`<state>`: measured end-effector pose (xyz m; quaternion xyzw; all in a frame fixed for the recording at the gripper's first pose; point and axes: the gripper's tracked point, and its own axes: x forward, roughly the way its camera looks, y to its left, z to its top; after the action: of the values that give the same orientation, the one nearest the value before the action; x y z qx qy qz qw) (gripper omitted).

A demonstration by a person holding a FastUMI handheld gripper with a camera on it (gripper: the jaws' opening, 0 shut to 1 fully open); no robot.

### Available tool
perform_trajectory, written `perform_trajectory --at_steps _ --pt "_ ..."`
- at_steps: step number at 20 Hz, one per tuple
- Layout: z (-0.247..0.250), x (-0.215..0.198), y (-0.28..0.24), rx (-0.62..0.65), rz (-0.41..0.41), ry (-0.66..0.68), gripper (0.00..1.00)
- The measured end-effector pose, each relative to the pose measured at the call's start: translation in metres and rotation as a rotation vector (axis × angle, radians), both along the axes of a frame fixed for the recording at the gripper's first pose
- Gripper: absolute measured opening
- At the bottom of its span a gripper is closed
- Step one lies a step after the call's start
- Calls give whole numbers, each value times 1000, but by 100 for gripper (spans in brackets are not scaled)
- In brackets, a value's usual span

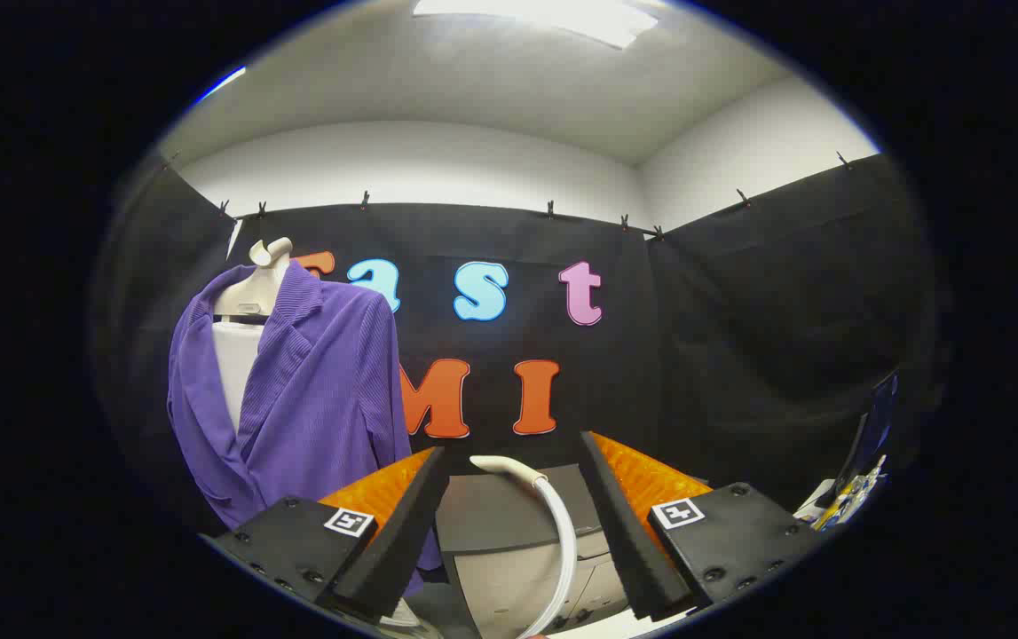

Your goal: Iron the clothes twice with a garment steamer, once on the left side and once on the right side.

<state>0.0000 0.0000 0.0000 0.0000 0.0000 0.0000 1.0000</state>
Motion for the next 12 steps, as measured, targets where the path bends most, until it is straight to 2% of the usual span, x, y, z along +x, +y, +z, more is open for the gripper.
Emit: perform_trajectory --at_steps 12 --pt "0 5 15 -4 22 3 98"
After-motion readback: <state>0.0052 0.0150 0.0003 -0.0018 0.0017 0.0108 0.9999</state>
